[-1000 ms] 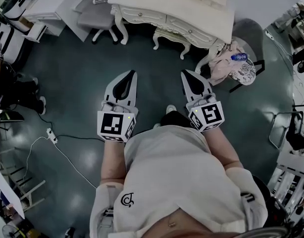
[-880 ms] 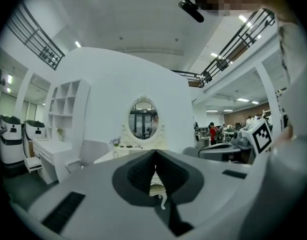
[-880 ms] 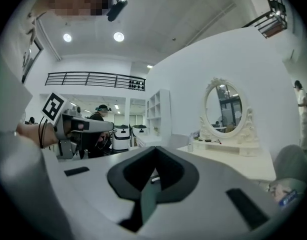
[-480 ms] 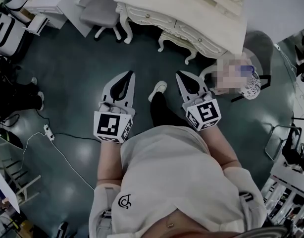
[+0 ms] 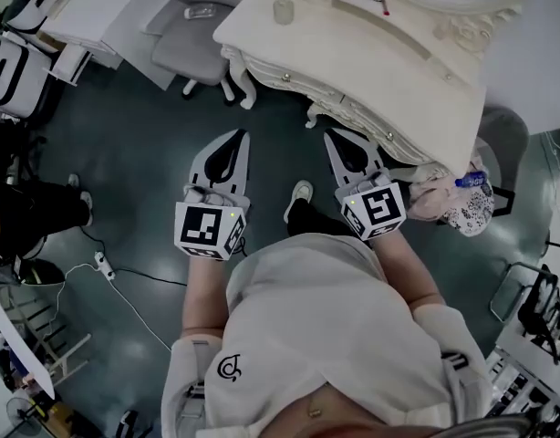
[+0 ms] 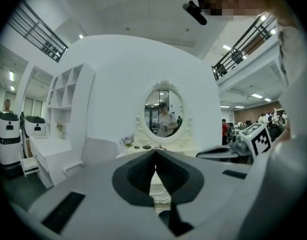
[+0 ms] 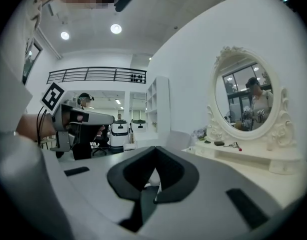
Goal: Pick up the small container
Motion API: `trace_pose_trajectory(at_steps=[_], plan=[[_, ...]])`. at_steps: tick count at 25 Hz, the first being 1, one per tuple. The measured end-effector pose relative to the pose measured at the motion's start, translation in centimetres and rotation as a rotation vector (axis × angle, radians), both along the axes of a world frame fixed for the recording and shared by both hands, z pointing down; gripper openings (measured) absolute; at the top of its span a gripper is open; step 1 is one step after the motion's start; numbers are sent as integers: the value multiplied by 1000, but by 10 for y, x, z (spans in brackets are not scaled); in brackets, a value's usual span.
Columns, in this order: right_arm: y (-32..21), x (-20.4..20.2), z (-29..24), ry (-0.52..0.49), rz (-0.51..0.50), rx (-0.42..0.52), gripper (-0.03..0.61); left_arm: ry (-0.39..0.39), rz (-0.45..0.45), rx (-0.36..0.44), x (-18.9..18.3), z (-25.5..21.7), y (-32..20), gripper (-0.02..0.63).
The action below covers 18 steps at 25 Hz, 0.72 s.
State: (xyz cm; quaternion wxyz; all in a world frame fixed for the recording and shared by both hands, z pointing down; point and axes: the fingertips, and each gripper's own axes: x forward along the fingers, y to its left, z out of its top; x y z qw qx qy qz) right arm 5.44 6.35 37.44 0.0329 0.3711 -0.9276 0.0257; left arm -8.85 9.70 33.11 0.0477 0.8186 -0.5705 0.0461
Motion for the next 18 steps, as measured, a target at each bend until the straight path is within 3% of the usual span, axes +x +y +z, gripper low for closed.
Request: trace_pose_trajectory(at_steps=[5,9,15,18], plan=[[-86,-9,3,4,34,-10,7,-3,4,-12,-10,1,-89,12],[-130,-16,-1,12,60,-10,7,-96,16,-25,-11,11,-135,12],[-182,-25,13,11,113,-63,7,-122,100,-45,-10,25,-201,12],[-212,-29,10,18,158,-36,7,-108,145,-58,-19,36,-242,12]])
